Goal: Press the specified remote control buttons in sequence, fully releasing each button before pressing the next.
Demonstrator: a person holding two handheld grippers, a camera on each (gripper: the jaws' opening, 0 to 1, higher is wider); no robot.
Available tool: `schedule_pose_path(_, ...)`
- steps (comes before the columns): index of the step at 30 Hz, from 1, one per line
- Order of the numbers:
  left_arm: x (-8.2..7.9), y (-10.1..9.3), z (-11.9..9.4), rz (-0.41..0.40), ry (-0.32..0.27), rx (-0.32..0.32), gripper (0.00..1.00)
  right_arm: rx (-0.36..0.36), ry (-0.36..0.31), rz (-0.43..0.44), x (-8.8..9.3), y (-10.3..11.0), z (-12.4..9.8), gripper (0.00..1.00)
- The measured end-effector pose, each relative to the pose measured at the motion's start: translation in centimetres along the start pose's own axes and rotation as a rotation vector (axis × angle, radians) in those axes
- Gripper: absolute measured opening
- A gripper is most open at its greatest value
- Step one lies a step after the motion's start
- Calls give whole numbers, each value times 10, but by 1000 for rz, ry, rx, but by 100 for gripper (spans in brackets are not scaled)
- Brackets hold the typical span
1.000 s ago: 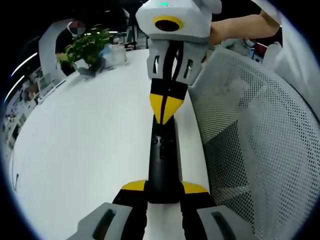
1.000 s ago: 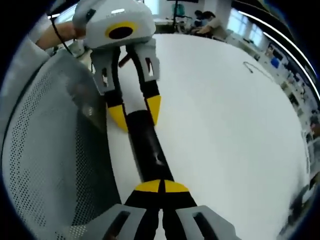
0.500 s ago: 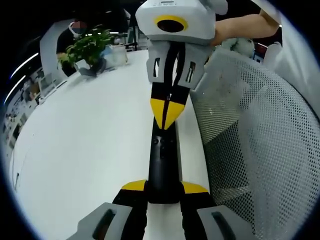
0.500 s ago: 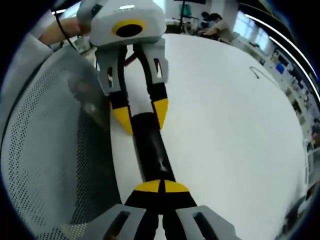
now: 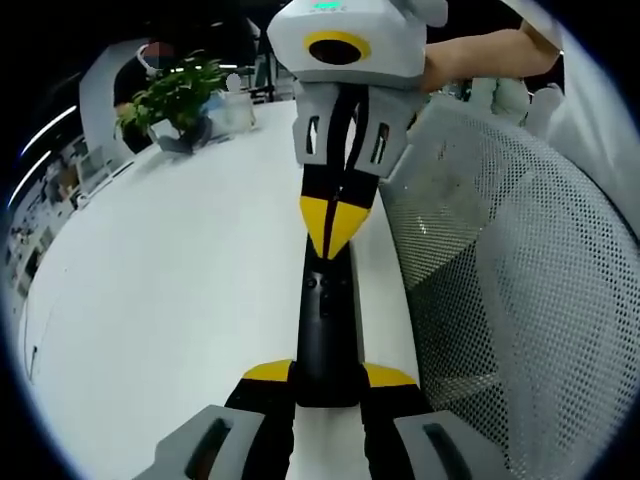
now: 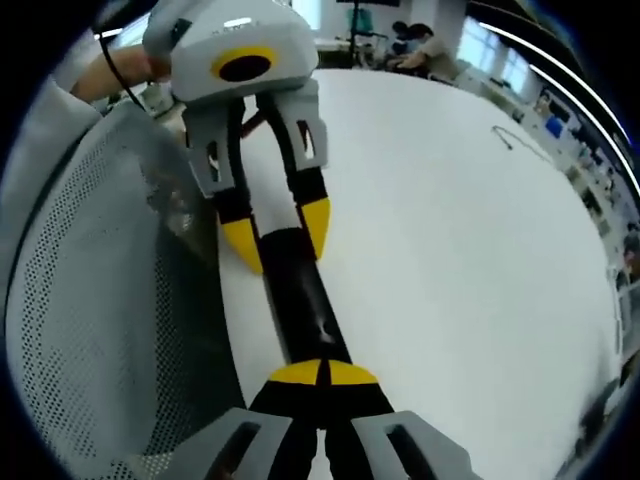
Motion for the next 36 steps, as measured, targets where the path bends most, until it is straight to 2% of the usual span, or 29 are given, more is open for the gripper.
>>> schedule_pose_path(3,0,0,0,-3,0,2,24,-17,-23,-21,-4,1,0,0)
schedule_pose_path(6,0,1,0,-5,-1,5,24,-19,-19,-78,-7,2,3,0)
schedule_pose_path(11,1,1,0,-8,-9,6,24,-36,-10,-112,-8,0,5,0)
schedule_pose_path(17,1,1,0,-5,-6,8,24,-40,9,-253,-11,2,8,0)
schedule_pose_path(27,1,1,0,-7,-11,11,24,-89,-12,-205,-9,-4,5,0)
schedule_pose_path(29,1,0,0,-7,-10,8,24,-74,-6,-214,-9,-4,5,6)
schedule_pose_path(34,1,0,0,-7,-13,4,24,-91,-7,-244,-8,-2,5,5)
schedule_pose_path(36,1,0,0,-8,-15,6,24,-94,-3,-232,-8,-3,5,5)
Point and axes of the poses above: the point that each gripper's makers call its tool centre point, and the gripper's own axes: z roughly forward along the fingers, y roughly to its left, x roughly out of its underside, the point moved 9 cm from there along -z, roughly backward along the fingers, and after that the axes turned 9 degrees about x, right-handed, at the moved point
